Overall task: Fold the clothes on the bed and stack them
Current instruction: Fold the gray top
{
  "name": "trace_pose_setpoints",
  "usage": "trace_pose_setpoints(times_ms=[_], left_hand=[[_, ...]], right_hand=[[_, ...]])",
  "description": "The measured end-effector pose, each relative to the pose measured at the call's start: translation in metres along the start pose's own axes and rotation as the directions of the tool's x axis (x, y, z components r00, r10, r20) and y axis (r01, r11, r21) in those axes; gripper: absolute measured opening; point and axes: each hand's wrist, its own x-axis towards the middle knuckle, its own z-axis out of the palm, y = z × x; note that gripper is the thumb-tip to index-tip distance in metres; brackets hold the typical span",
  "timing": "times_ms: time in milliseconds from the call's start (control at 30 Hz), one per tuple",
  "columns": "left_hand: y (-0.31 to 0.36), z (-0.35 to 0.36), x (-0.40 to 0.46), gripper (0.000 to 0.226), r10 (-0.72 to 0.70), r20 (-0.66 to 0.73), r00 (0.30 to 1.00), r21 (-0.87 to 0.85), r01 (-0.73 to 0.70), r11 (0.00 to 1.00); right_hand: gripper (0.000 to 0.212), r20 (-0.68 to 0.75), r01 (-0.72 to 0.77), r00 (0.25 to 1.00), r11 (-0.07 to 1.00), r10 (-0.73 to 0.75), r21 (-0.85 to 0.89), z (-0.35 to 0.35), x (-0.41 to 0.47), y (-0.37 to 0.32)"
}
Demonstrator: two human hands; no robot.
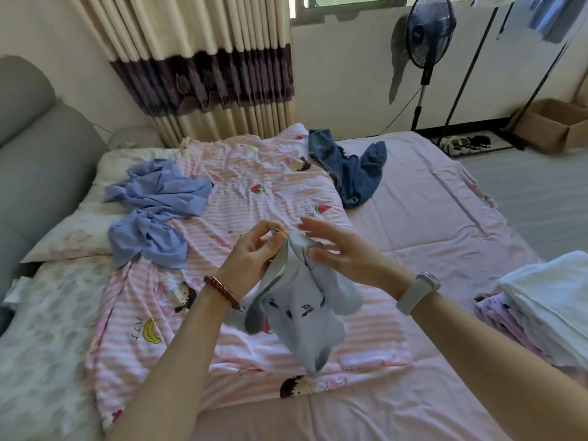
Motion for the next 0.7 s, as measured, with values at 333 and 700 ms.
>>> trace_pose_setpoints(times_ms=[333,700], left_hand=[[-0.027,0.001,-0.01,0.064,-0.043,-0.021,0.999,0.3,0.047,0.953],[-0.095,0.052,0.014,0.044,-0.162,0.113,0.98,0.476,0.09,0.875]], right_hand=[[0.006,-0.23,0.187,0.947,0.968,-0.223,-0.167,-0.002,0.002,-0.006],[0.028,-0.134,0.063,0.988,0.993,-0.075,-0.095,-0.04,-0.045,-0.006]])
